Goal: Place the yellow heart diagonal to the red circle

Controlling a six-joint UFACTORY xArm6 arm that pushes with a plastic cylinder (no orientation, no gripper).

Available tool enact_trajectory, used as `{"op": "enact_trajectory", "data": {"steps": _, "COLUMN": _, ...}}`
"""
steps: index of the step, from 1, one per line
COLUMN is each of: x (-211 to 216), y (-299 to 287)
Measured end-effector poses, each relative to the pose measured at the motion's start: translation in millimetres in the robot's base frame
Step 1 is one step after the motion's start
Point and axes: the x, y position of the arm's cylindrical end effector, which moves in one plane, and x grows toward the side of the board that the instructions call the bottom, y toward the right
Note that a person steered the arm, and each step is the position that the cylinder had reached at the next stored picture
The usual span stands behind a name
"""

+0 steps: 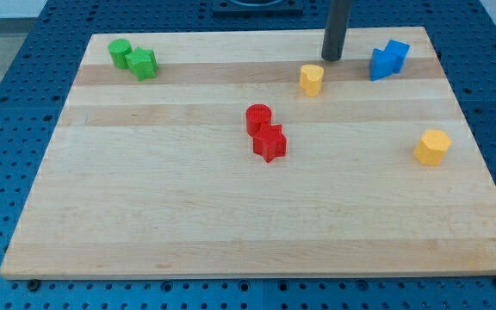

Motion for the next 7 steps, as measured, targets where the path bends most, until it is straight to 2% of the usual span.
{"op": "enact_trajectory", "data": {"steps": 1, "x": 36, "y": 3}}
{"op": "enact_trajectory", "data": {"steps": 2, "x": 41, "y": 8}}
{"op": "enact_trajectory", "data": {"steps": 4, "x": 78, "y": 0}}
{"op": "enact_trajectory", "data": {"steps": 7, "x": -42, "y": -78}}
